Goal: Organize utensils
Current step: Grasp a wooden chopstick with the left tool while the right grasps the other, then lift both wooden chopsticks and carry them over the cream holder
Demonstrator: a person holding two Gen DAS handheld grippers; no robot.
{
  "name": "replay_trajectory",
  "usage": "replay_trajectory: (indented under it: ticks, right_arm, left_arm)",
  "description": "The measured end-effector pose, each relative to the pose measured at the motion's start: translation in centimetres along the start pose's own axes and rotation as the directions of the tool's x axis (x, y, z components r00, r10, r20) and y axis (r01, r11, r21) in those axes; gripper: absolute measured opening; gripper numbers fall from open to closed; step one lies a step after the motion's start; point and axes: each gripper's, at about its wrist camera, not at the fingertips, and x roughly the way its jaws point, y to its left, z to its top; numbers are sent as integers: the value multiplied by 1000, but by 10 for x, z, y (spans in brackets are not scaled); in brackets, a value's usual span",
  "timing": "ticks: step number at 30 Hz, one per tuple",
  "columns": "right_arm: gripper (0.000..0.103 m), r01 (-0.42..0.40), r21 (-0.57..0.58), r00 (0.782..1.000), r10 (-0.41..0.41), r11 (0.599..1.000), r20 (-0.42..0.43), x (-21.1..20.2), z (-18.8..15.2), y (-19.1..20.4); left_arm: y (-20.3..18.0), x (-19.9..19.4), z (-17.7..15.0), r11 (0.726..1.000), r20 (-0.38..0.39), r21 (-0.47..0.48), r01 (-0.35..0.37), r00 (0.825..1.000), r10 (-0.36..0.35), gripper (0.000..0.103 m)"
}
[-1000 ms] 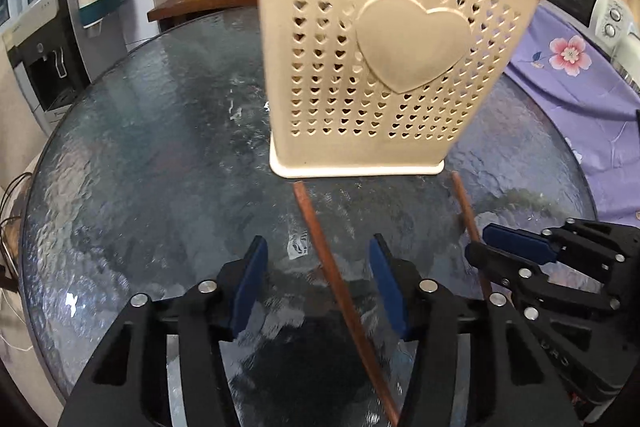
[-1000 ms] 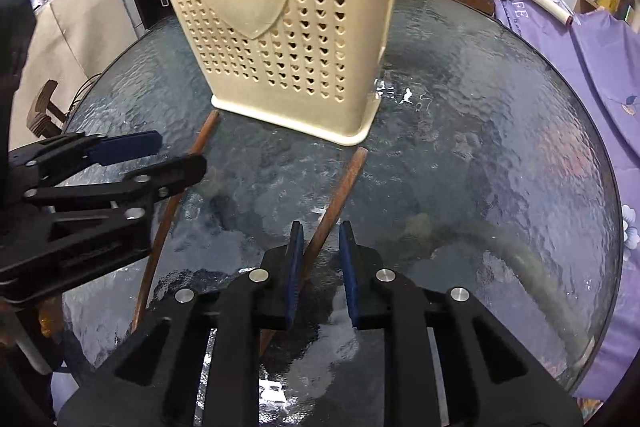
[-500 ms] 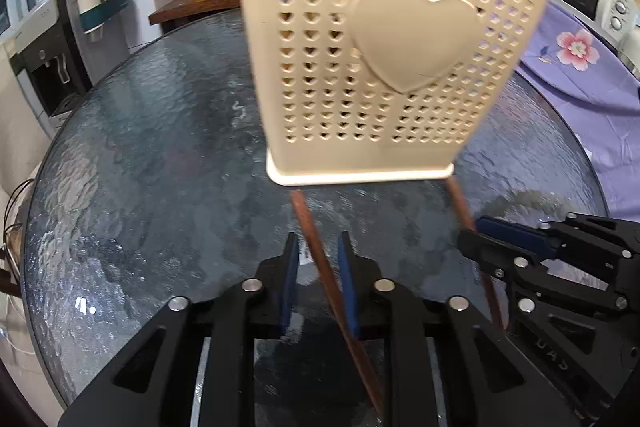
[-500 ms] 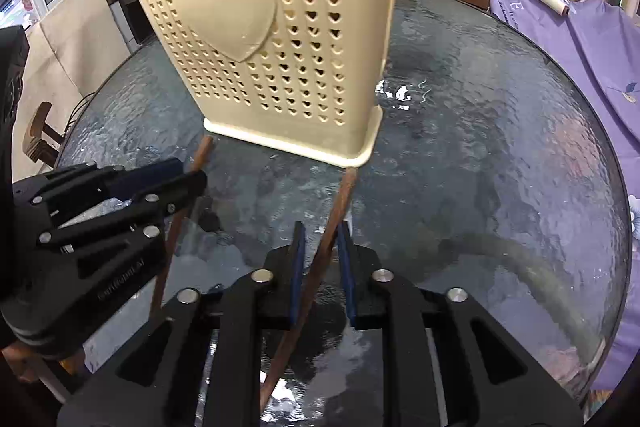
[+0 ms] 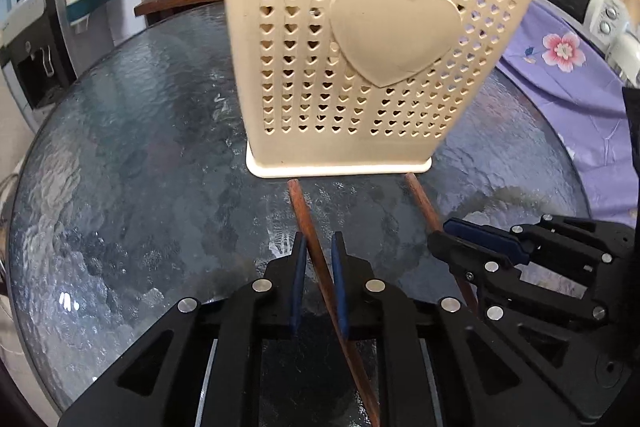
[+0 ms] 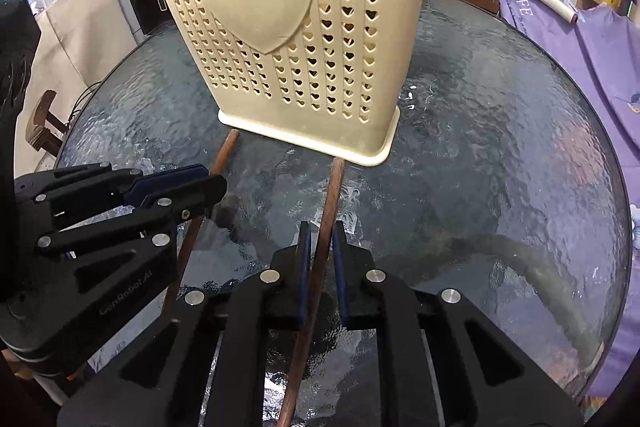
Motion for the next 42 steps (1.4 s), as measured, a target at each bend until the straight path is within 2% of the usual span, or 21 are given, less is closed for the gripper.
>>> replay_trajectory:
  ticks: [3, 11, 17, 20, 26, 31, 35, 42]
  right_arm:
    - [9, 7, 1, 1000, -7, 1000, 9, 0, 0, 1]
    - [8, -44, 71, 998, 41, 997, 37, -4, -5, -13]
    - [8, -111, 76, 989, 102, 991, 109, -31, -8, -18]
    - [8, -189, 94, 972, 174, 977, 156, -53, -7, -24]
    - [8, -324, 88, 915, 288, 942, 283, -110, 1, -35]
    - [8, -345, 30, 879, 311, 938, 361, -150, 6, -34]
    - [8, -353, -10, 866, 330, 936, 375, -166, 8, -31]
    - [8, -339, -54, 861, 333, 939, 384, -182, 15, -25]
  left_arm:
    - [-1, 1, 0, 1000, 9, 0, -11, 1000, 11, 10]
    - [2, -5, -6, 999, 25, -34, 11, 1000, -10, 7]
    - [2, -38, -4, 999, 105, -34, 34, 994, -30, 7]
    - [2, -66, 0, 998, 168, -26, 55, 985, -50, 7]
    - [0, -122, 2, 995, 285, -4, 95, 954, -90, 7]
    - [-3, -151, 5, 992, 340, 12, 127, 932, -124, 7]
    - [-7, -161, 7, 987, 346, 36, 156, 925, -159, 7]
    - [-8, -175, 8, 983, 353, 71, 170, 917, -184, 7]
